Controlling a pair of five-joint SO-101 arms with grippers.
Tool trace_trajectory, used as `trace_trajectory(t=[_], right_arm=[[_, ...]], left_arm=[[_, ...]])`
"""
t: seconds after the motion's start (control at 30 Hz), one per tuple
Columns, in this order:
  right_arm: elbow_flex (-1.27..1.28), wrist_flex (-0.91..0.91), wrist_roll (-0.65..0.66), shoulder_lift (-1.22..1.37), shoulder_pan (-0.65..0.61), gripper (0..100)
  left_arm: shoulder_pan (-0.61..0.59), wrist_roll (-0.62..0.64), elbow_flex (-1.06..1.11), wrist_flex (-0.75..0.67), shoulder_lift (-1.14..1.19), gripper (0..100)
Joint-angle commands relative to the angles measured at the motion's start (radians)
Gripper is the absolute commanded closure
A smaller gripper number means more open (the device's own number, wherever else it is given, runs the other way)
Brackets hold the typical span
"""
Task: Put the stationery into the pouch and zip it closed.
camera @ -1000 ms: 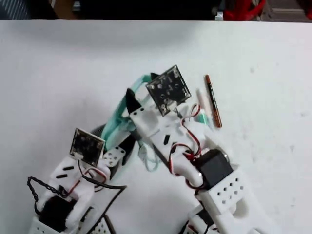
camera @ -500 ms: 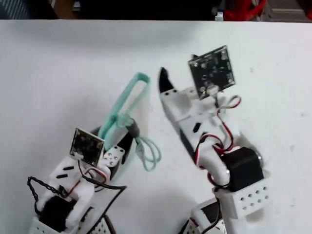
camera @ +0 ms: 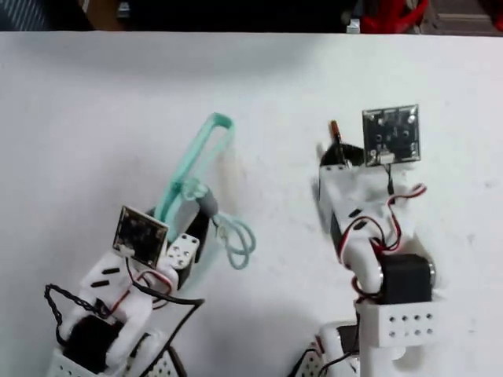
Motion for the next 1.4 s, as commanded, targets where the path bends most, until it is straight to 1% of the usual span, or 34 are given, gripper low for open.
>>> trace_trajectory(t=[0.0,0.03,0.13,0.17,0.2,0.23,0.33,0.43,0.47,0.57,0.77,0.8,0.9,1.0,1.1,1.13,1.23,1.37], right_arm=[[0.206,-0.124,0.003,-0.045,0.035,94.9],[0.265,-0.182,0.003,-0.05,0.038,99.8],[0.384,-0.314,0.003,-0.054,0.041,86.4],[0.404,-0.334,0.003,-0.053,0.051,83.1],[0.417,-0.338,0.003,-0.051,0.059,82.9],[0.43,-0.337,0.003,-0.048,0.062,85.5],[0.473,-0.351,0.003,-0.047,0.062,99.1],[0.52,-0.409,-0.006,-0.053,0.062,92.6],[0.539,-0.429,-0.006,-0.053,0.062,92.0],[0.578,-0.492,0.002,-0.053,0.062,98.9],[0.589,-0.504,-0.006,-0.053,0.068,91.3],[0.589,-0.501,-0.006,-0.053,0.065,91.8],[0.589,-0.499,-0.005,-0.053,0.065,98.9],[0.595,-0.507,-0.006,-0.053,0.065,94.6],[0.6,-0.518,-0.006,-0.053,0.067,92.4],[0.605,-0.519,-0.006,-0.053,0.065,92.9],[0.611,-0.527,-0.006,-0.054,0.062,98.8],[0.611,-0.53,-0.006,-0.054,0.062,95.0]], left_arm=[[-0.008,0.005,-0.002,-0.017,0.013,91],[-0.008,0.005,-0.002,-0.015,0.013,91],[-0.008,0.005,-0.002,-0.015,0.013,91],[-0.008,0.005,-0.002,-0.015,0.013,91],[-0.008,0.005,-0.002,-0.015,0.013,91],[-0.008,0.005,-0.002,-0.015,0.013,91],[-0.008,0.005,-0.002,-0.015,0.013,91],[-0.008,0.005,-0.002,-0.015,0.013,91],[-0.008,0.005,-0.002,-0.015,0.013,91],[-0.008,0.005,-0.002,-0.014,0.013,91],[-0.008,0.005,-0.002,-0.017,0.013,91],[-0.008,0.005,-0.002,-0.017,0.013,91],[-0.008,0.005,-0.002,-0.018,0.013,91],[-0.008,0.005,-0.002,-0.018,0.013,91],[-0.008,0.005,-0.002,-0.018,0.013,91],[-0.008,0.005,-0.002,-0.018,0.013,91],[-0.008,0.005,-0.002,-0.018,0.013,91],[-0.008,0.005,-0.002,-0.018,0.013,91]])
